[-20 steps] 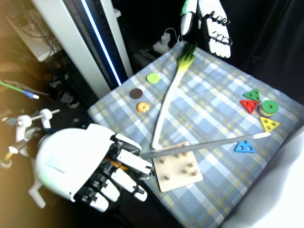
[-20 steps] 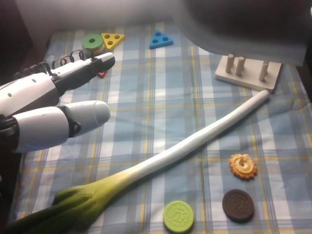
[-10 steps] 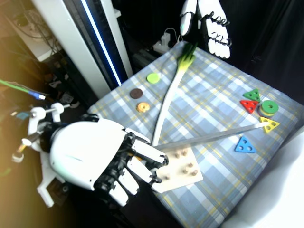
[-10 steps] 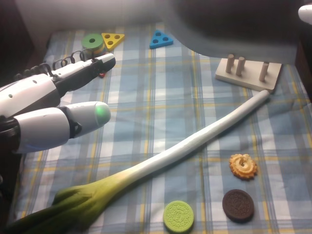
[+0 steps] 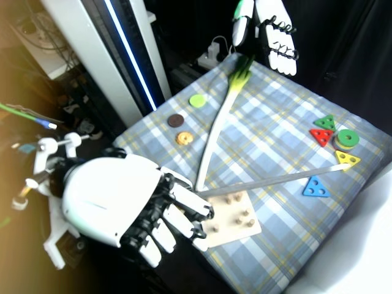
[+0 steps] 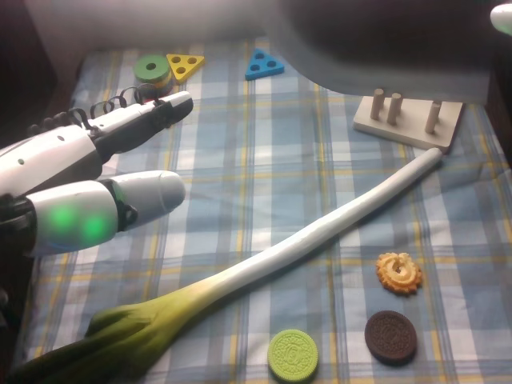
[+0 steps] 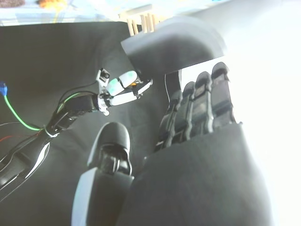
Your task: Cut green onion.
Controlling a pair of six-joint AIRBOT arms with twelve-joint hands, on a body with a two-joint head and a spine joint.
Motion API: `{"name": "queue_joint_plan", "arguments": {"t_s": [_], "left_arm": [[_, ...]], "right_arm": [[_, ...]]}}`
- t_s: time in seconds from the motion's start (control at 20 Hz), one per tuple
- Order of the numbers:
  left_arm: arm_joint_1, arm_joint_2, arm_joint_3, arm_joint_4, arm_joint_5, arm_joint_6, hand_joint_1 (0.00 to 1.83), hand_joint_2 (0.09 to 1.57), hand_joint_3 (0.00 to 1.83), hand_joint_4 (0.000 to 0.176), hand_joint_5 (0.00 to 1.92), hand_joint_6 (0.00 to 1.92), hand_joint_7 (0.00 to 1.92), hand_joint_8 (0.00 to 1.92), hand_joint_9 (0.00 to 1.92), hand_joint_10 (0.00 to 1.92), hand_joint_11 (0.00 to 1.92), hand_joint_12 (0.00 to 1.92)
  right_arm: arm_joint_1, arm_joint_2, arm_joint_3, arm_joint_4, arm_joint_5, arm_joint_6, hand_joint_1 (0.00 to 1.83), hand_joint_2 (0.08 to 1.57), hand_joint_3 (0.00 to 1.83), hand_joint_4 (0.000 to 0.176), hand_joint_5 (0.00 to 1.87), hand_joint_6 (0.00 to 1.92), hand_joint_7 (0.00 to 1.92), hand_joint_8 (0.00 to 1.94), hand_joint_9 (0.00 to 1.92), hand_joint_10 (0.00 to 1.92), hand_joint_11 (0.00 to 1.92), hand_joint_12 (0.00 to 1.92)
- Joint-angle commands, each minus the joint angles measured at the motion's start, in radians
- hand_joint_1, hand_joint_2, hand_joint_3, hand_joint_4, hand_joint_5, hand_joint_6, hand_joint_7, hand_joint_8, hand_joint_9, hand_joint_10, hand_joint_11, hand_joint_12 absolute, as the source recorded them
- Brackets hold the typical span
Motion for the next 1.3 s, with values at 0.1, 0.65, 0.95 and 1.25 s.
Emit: {"name": "queue_joint_plan", "arguments": {"t_s": [0.1,0.65,0.95,1.25], "left_arm": [[-0.005,-0.004,-0.002,-0.003,-0.116,-0.002,0.00,1.39,0.00,0.000,0.00,0.00,0.00,0.00,0.00,0.00,0.00,0.00],[0.010,-0.004,-0.007,-0.010,-0.127,-0.002,0.00,1.38,0.00,0.000,0.00,0.00,0.00,0.00,0.00,0.00,0.00,0.00],[0.018,-0.004,-0.010,-0.014,-0.135,-0.003,0.00,1.38,0.00,0.000,0.00,0.00,0.00,0.00,0.02,0.01,0.00,0.00],[0.029,-0.002,-0.014,-0.018,-0.146,-0.003,0.00,1.39,0.00,0.000,0.00,0.00,0.00,0.00,0.01,0.00,0.00,0.00]], "right_arm": [[0.023,0.012,0.006,0.018,0.102,0.001,0.00,1.57,0.00,0.047,0.39,1.83,0.93,1.94,1.27,1.92,1.38,1.92],[0.013,0.024,-0.036,-0.017,0.074,0.001,0.22,1.57,0.06,0.055,0.43,1.65,0.77,1.94,1.10,1.92,1.26,1.92],[-0.034,0.033,-0.064,-0.008,0.075,0.002,0.20,1.57,0.01,0.016,0.50,1.84,0.95,1.94,1.27,1.92,1.43,1.92],[-0.123,0.040,-0.072,0.104,0.142,0.002,0.27,1.57,0.01,0.000,0.47,1.84,0.92,1.94,1.24,1.92,1.41,1.92]]}}
